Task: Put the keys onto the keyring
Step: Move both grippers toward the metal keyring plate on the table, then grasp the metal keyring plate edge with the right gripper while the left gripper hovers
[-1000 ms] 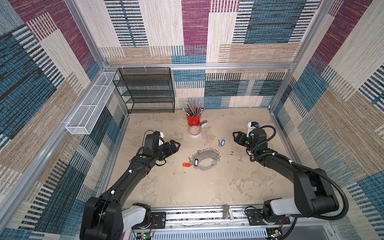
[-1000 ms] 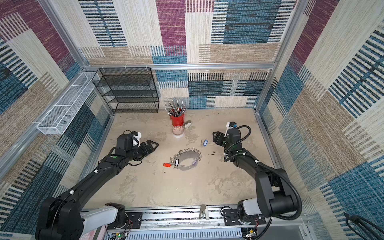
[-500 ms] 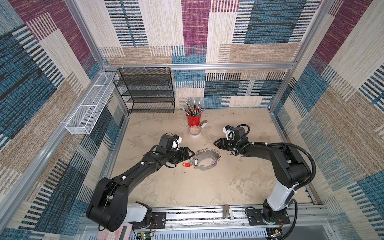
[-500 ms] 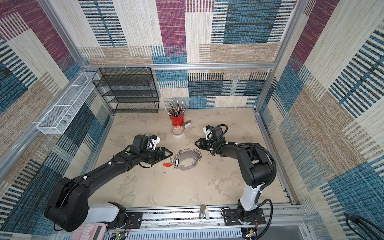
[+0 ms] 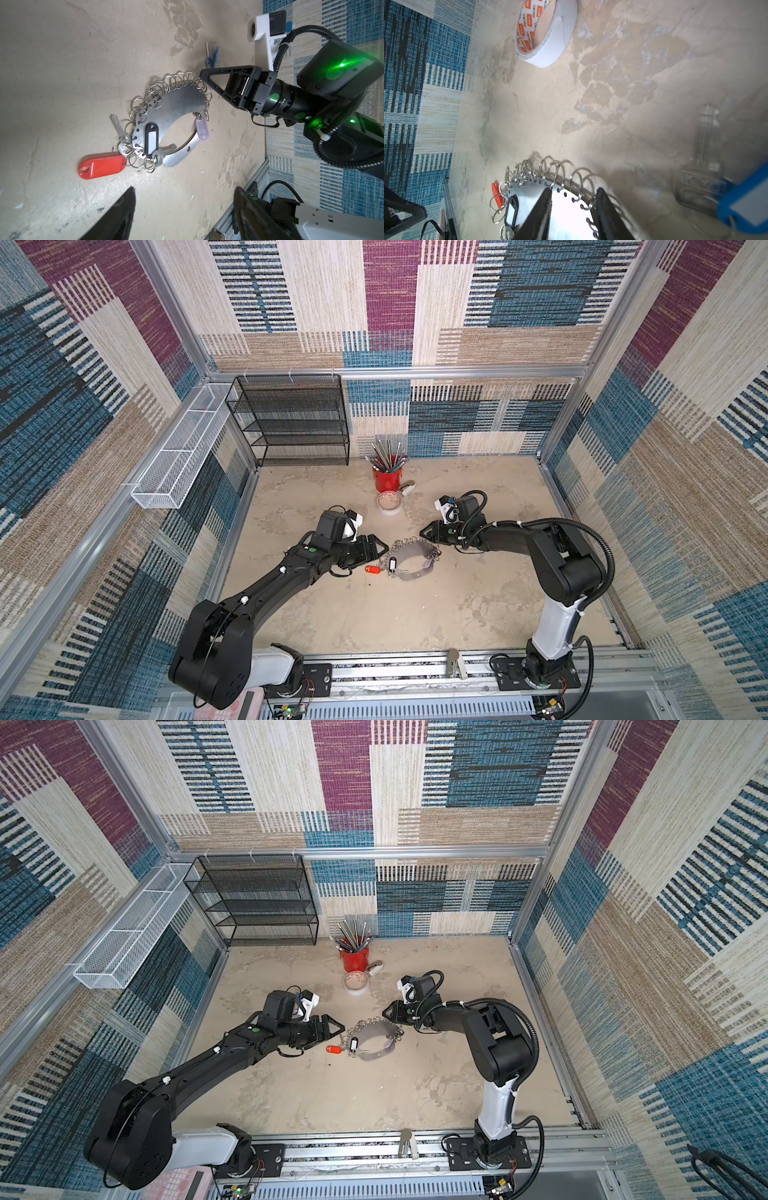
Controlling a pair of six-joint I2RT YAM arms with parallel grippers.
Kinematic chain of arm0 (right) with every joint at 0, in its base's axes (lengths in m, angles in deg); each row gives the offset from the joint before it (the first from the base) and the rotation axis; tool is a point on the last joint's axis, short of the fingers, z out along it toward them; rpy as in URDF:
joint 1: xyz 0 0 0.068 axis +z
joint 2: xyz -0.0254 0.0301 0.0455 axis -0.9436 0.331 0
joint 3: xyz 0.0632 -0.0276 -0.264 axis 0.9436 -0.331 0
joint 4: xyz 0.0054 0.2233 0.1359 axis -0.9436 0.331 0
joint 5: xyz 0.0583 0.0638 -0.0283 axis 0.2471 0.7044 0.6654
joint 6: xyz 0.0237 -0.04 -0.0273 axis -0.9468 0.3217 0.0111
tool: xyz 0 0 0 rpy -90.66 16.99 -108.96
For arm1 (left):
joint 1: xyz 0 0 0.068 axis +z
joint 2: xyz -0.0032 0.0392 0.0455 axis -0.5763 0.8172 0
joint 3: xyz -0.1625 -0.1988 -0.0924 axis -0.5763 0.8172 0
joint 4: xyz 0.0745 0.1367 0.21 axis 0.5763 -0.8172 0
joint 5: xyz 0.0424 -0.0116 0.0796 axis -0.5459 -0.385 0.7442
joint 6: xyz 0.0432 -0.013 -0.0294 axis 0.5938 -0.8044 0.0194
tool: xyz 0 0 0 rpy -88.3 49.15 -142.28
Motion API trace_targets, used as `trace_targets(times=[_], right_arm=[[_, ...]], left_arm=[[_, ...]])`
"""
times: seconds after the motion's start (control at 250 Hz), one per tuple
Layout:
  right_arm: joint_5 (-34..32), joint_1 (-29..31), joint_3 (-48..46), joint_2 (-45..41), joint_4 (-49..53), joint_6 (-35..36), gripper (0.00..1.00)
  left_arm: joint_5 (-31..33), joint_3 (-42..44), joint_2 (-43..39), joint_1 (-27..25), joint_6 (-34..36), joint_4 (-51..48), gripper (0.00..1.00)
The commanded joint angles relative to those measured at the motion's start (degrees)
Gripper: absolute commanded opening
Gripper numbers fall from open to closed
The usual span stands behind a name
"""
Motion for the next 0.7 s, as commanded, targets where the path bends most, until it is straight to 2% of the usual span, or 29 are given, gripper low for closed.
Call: trace_targets(times=[0.0,0.3,0.696], right_arm=[[-1.68,1.93,2.03,-0.27,1.46,2.64,0.38],[-1.87,9.02,8.15,2.72,7.4,6.19,0.39],[0.57,15.12,12.05,7.45,8.9,7.05,0.41]], left_arm=[[0.96,0.78,-0.97,0.03,1.34,-0.04,0.75],[6.19,4.97,-4.72,0.03,-1.27,-1.25,0.73],[6.53,6.48,-4.81,0.09,-2.26,-0.62,0.71]])
